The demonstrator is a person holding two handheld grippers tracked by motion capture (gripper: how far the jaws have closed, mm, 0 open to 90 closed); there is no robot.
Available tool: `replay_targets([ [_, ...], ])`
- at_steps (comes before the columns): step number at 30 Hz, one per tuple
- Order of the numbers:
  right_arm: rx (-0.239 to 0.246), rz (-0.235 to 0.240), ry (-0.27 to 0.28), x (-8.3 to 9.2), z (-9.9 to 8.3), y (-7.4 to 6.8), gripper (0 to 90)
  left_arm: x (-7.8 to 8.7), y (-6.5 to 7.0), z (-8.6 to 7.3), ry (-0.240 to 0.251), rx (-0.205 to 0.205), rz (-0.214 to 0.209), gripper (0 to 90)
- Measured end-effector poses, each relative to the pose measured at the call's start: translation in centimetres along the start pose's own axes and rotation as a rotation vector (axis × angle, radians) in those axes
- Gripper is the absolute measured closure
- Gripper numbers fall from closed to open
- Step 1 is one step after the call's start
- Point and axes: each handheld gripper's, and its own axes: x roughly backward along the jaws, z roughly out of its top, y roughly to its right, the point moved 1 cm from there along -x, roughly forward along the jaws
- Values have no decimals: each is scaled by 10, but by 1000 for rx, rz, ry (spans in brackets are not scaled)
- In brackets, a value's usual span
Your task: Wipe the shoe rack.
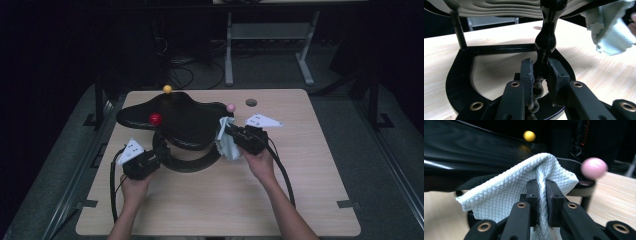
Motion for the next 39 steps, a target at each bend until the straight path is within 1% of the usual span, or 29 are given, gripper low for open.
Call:
replay_targets([
  [2, -20, -3, -5, -2, 0, 4, 820, 0, 0, 0, 0, 1, 0, 755],
  [3, -22, 4, -8, -1, -1, 3, 820, 0, 0, 0, 0, 1, 0, 755],
  [4, -17, 12, -10, 0, 0, 0, 820, 0, 0, 0, 1, -1, 1, 755],
  [5, -10, 33, -3, 2, 0, -6, 821, 0, 0, 0, 0, 0, 1, 755],
  [6, 7, 48, 7, 5, 2, -11, 821, 0, 0, 0, 0, 1, 1, 755],
  [7, 25, 50, 14, 7, 3, -15, 821, 0, 0, 0, 0, -1, 0, 755],
  [8, 37, 51, 19, 8, 4, -16, 820, 0, 0, 0, 0, -2, -1, 755],
  [10, 33, 42, 14, 6, 5, -11, 820, 0, 0, 0, 0, 0, -2, 755],
  [11, 19, 32, 5, 3, 4, -7, 820, 0, 1, 0, -1, -2, -1, 755],
  [13, -10, 35, 0, 2, 3, -5, 820, 0, 1, 0, -2, -2, -2, 755],
  [14, -11, 42, 3, 3, 3, -6, 820, 0, 1, 0, -2, -3, -1, 755],
  [16, 11, 75, 22, 10, 4, -18, 821, 0, 1, 0, -2, -2, -1, 755],
  [18, 32, 85, 33, 14, 7, -23, 821, 0, 0, 0, -1, 0, -1, 755],
  [19, 47, 84, 34, 14, 9, -23, 820, 0, 1, 0, -1, -1, -1, 755],
  [20, 49, 81, 30, 13, 9, -21, 821, -1, 1, 0, 0, 1, -2, 755],
  [22, 27, 73, 16, 10, 9, -17, 821, -1, 2, 0, 1, 1, -2, 755],
  [23, 21, 75, 15, 11, 9, -17, 821, -1, 2, 0, 0, 1, -1, 755],
  [26, 32, 95, 32, 18, 9, -26, 821, -1, 2, 0, 0, -1, -1, 755],
  [28, 46, 119, 46, 25, 9, -33, 821, -1, 2, 0, 0, 1, -2, 755],
  [30, 40, 131, 46, 28, 9, -35, 821, -1, 2, 0, -1, 1, -1, 755],
  [32, 51, 135, 53, 32, 9, -39, 821, 0, 2, 0, -1, 1, 0, 755],
  [39, 50, 161, 74, 43, 9, -49, 821, 0, 3, 0, -5, -7, 0, 755],
])
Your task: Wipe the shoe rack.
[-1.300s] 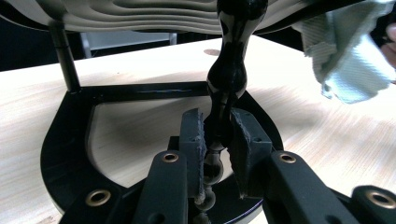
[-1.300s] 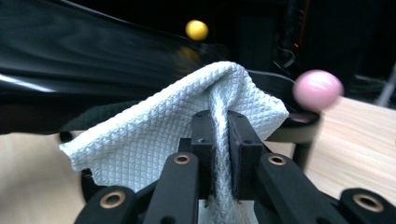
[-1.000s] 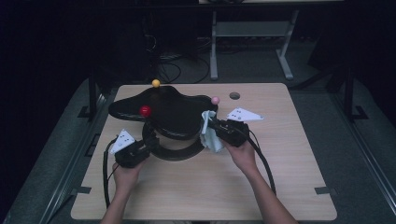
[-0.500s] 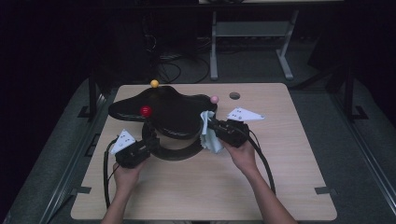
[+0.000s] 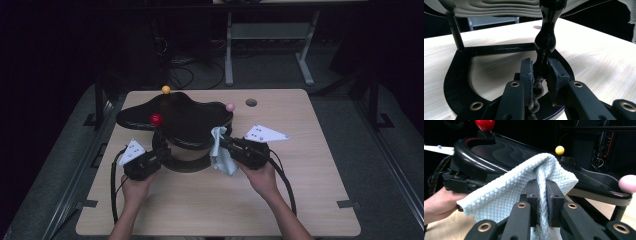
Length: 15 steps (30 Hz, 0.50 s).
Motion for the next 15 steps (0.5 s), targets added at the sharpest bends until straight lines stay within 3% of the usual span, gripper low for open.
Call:
replay_targets([
  [15, 18, 34, 40, 15, 5, -21, 820, -2, 4, 0, 2, -6, -6, 755],
])
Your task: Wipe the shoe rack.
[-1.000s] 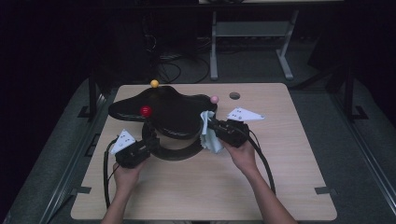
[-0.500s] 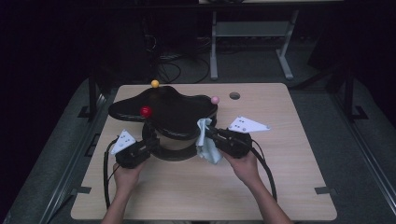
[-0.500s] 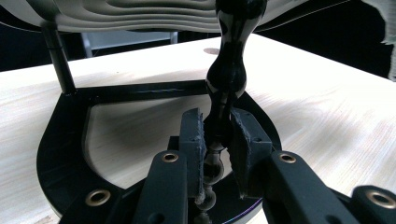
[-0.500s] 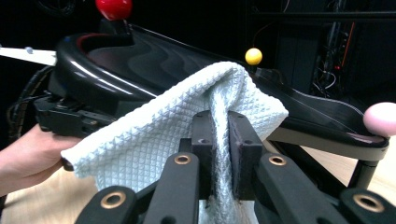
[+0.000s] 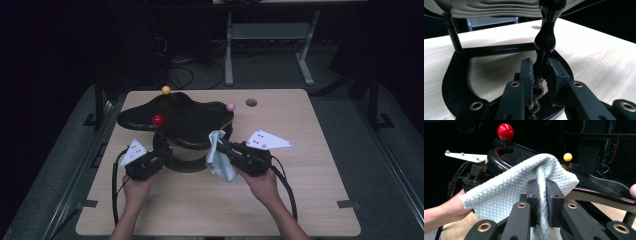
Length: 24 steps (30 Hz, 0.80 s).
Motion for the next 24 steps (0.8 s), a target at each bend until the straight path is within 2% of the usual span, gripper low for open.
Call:
replay_targets([
  [24, 43, 73, 43, 1, 11, -26, 821, -3, 4, 1, -2, -17, -2, 756],
])
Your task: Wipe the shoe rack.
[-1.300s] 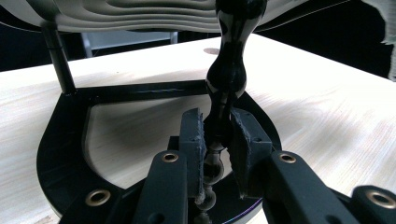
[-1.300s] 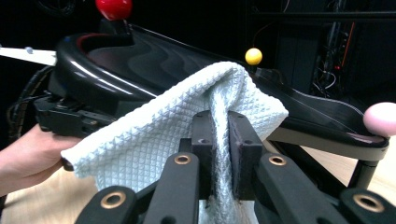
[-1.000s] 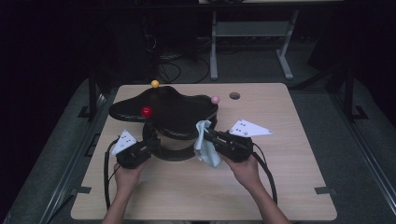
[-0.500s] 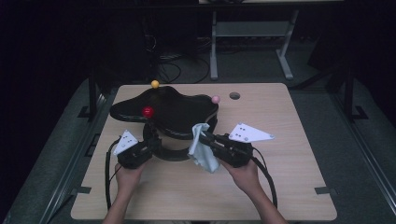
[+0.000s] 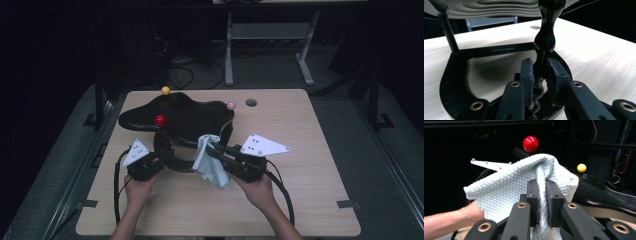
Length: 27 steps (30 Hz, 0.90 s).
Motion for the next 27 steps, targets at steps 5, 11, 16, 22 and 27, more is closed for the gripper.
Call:
replay_targets([
  [5, 31, 18, 2, -7, 6, -9, 822, -1, 2, 0, 0, -1, -9, 756],
  [11, 58, 26, -5, -16, 12, -17, 822, -3, 5, 1, -3, -10, -25, 757],
  [16, 62, 31, -5, -16, 12, -17, 822, -2, 4, 1, -2, -7, -30, 756],
  [22, 36, -24, -4, 3, 4, 0, 822, -2, 2, 0, 0, 4, -31, 757],
  [27, 4, -85, -17, 10, -4, 21, 821, -1, 2, 0, -2, 2, -33, 756],
])
